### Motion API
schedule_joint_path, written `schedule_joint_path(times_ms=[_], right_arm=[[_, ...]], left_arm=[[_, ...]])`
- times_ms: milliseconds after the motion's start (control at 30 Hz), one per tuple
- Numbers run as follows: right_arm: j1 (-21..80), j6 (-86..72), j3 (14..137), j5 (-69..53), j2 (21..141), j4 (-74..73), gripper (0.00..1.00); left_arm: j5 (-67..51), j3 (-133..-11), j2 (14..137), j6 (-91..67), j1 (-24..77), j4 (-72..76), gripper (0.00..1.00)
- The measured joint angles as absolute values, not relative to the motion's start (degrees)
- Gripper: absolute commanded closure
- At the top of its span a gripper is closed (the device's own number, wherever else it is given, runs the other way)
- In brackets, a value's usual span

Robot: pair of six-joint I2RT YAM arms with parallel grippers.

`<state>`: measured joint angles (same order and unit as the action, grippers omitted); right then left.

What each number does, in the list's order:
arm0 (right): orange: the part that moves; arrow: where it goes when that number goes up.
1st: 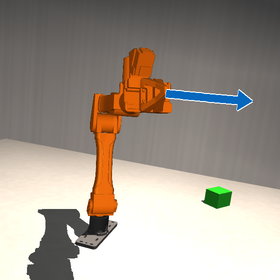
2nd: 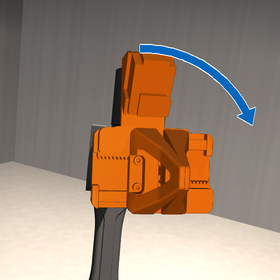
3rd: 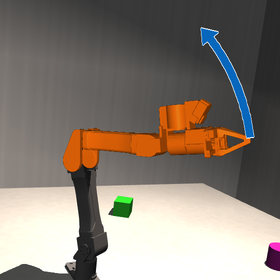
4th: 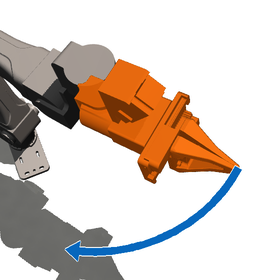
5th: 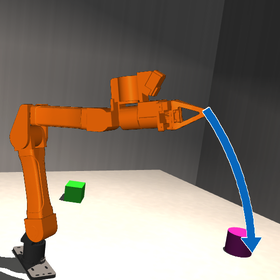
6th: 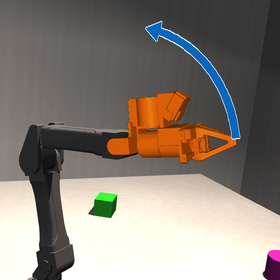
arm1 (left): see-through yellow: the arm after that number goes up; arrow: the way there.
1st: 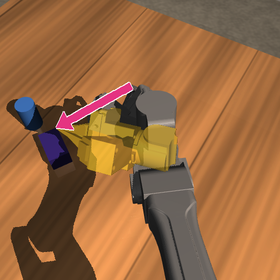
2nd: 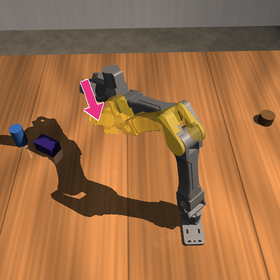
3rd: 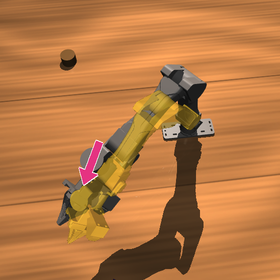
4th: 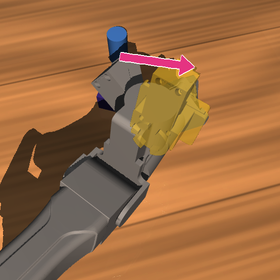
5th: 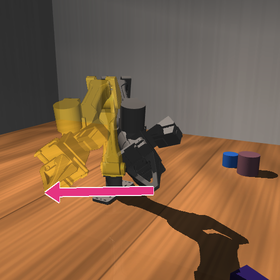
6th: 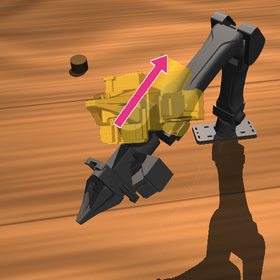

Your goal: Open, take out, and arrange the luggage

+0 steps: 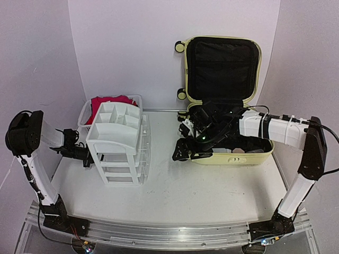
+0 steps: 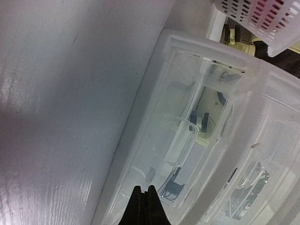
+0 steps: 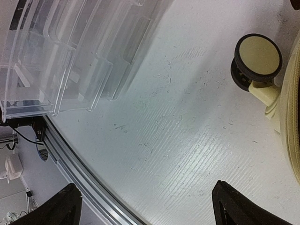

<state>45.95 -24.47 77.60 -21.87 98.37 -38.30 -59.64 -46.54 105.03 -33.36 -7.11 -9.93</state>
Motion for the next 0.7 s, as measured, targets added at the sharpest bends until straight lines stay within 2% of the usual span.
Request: schedule_joint_path(times_ms=[533, 700], right_arm=[[46.0, -25.3, 77.7, -22.6, 99.3, -37.3, 0.02], [46.6, -27.9, 80.4, -22.3, 104.0, -36.5, 0.02]], left_arm=[[-66.1, -51.5, 113.2, -33.1, -0.7, -7.2, 0.98], [-64.2, -51.6, 113.4, -33.3, 0.5, -6.4, 0.91]])
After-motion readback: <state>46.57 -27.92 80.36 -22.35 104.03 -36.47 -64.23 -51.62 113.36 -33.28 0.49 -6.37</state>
